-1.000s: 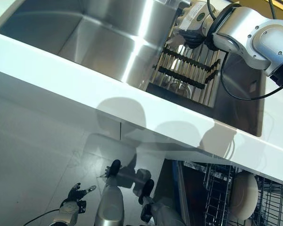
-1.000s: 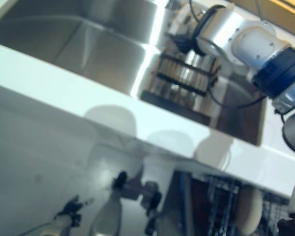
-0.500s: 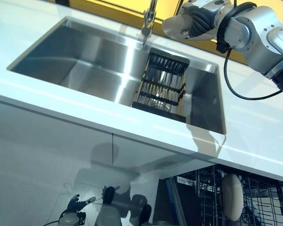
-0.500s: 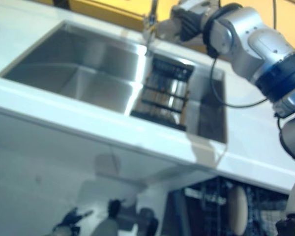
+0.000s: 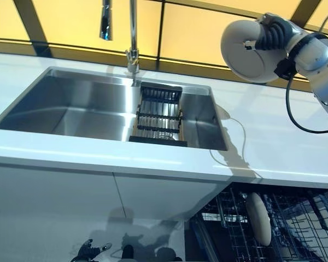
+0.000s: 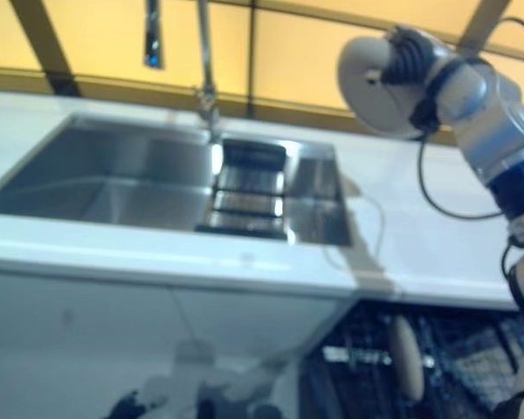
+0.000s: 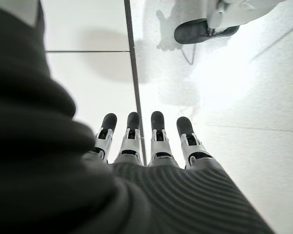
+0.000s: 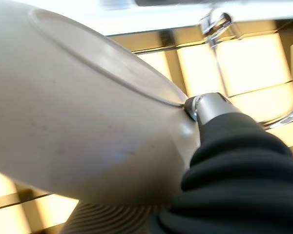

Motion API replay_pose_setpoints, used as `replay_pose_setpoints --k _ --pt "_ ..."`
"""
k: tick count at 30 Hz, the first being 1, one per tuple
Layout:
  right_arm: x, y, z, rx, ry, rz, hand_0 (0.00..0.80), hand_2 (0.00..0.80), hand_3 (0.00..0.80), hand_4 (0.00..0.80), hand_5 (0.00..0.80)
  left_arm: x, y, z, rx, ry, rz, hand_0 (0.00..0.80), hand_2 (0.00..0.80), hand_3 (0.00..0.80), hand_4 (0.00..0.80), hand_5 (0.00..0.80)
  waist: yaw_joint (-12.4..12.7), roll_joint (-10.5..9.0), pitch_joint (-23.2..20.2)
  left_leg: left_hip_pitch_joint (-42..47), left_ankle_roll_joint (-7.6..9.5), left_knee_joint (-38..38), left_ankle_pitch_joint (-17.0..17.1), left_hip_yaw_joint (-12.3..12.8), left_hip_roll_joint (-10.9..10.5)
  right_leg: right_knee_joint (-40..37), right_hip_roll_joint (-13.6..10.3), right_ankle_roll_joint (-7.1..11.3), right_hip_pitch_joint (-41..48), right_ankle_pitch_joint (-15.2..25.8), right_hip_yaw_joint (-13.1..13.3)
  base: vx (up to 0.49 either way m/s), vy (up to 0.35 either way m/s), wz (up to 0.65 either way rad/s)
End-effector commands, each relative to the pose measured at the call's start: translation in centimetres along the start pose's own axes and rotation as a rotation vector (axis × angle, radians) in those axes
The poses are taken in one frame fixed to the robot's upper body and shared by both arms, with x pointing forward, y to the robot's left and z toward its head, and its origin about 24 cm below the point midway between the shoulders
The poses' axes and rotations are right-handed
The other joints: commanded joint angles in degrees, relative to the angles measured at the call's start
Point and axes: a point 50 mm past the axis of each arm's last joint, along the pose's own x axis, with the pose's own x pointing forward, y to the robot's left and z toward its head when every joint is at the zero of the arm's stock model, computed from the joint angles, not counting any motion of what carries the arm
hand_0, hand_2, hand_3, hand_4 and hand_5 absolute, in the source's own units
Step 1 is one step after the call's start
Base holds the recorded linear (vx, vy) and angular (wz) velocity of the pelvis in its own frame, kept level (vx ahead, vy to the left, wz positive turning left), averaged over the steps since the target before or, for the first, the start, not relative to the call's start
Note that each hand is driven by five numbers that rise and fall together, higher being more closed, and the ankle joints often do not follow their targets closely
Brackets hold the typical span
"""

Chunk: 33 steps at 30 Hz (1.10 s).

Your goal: Take plates into dishwasher

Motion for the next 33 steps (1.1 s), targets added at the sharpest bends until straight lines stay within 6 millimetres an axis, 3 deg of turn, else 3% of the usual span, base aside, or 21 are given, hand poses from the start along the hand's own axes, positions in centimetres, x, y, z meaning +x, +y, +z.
replay_pose_setpoints --k 1,18,33 --pt "-1.5 -5.1 -1.6 0.085 0.056 -0.18 0.8 0.8 0.8 0.8 0.8 0.6 1.2 1.1 0.067 -0.035 0.015 0.0 0.0 0.0 0.0 0.0 0.0 -2.87 -0.5 4.9 -0.98 -0.1 -5.7 3.3 1.2 0.1 -4.4 6.0 1.1 1.0 0.2 -0.002 -0.024 -0.22" --pt "-6.5 -3.8 -10.1 0.155 0.293 -0.145 0.8 0.8 0.8 0.8 0.8 0.7 1.2 1.4 0.115 -0.026 0.002 0.0 0.0 0.0 0.0 0.0 -6.6 -1.66 -1.0 7.2 -0.88 -0.1 -6.4 8.0 2.5 0.1 -3.1 5.66 0.7 1.2 4.3 -0.012 -0.037 -0.14" --pt "-11.3 -2.1 -14.9 0.158 0.428 -0.025 0.8 0.8 0.8 0.8 0.8 0.9 1.7 2.3 0.146 -0.044 -0.019 0.0 0.0 0.0 0.0 0.0 -13.0 -0.92 -0.6 8.8 -0.54 -0.1 -7.3 13.1 3.1 0.1 -2.2 5.93 -1.0 2.3 8.8 -0.025 -0.004 -0.18"
